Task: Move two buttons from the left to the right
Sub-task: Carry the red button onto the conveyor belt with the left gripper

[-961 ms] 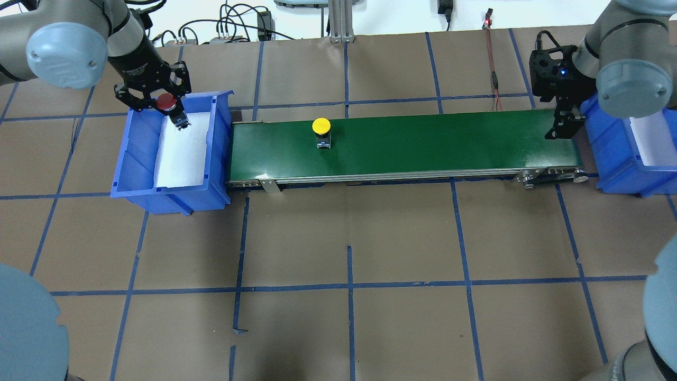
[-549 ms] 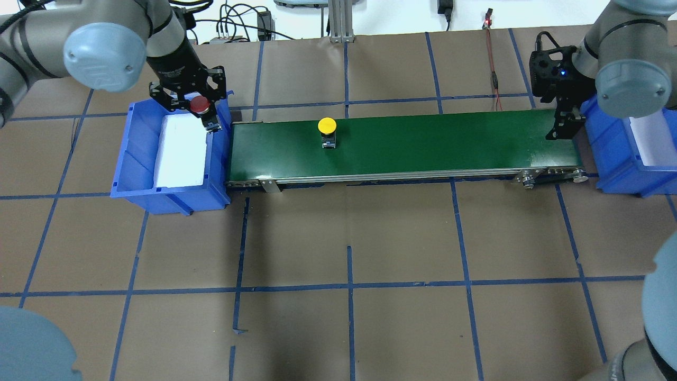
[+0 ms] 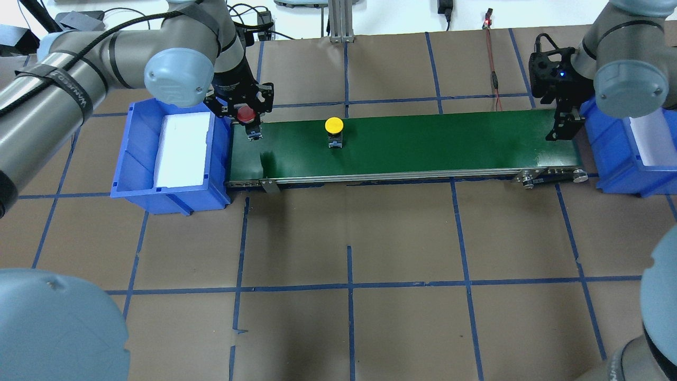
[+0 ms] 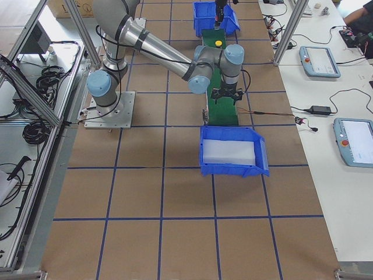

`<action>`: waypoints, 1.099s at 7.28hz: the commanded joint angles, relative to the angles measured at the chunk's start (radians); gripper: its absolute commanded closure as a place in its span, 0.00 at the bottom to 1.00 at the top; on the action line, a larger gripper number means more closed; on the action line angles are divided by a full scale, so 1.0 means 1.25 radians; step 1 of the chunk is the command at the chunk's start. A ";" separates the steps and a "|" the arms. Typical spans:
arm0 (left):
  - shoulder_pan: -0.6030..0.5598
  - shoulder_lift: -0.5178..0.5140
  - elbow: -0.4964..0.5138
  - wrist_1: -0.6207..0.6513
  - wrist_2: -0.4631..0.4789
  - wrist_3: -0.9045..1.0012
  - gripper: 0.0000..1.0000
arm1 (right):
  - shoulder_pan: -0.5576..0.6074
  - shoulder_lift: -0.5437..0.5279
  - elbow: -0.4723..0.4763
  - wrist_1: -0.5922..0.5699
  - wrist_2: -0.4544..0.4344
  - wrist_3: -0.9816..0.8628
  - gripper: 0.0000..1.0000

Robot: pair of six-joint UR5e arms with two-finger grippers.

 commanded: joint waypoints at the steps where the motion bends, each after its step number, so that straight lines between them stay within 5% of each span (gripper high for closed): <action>1: -0.011 -0.020 -0.013 0.016 0.013 0.002 0.71 | 0.005 -0.001 0.000 0.000 -0.001 0.001 0.00; 6: -0.012 -0.028 -0.022 0.032 0.008 0.092 0.62 | 0.010 0.000 0.001 0.001 -0.010 0.000 0.00; 7: -0.012 -0.030 -0.023 0.046 0.007 0.095 0.49 | 0.010 0.000 0.002 0.001 -0.010 0.001 0.00; 8: -0.012 -0.030 -0.023 0.056 0.005 0.094 0.24 | 0.010 -0.001 0.002 0.001 -0.010 0.001 0.00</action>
